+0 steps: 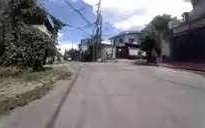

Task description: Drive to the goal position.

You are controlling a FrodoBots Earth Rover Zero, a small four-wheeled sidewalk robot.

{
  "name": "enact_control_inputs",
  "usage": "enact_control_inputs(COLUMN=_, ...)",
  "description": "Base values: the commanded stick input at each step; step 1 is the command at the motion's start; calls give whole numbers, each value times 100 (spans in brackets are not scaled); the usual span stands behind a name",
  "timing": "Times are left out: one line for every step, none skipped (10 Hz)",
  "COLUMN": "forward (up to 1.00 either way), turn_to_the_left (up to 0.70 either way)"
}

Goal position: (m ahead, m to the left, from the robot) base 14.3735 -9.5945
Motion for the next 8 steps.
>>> enact_control_inputs(forward=70, turn_to_the_left=0)
enact_control_inputs(forward=70, turn_to_the_left=0)
enact_control_inputs(forward=70, turn_to_the_left=0)
enact_control_inputs(forward=70, turn_to_the_left=0)
enact_control_inputs(forward=70, turn_to_the_left=0)
enact_control_inputs(forward=70, turn_to_the_left=0)
enact_control_inputs(forward=70, turn_to_the_left=0)
enact_control_inputs(forward=70, turn_to_the_left=0)
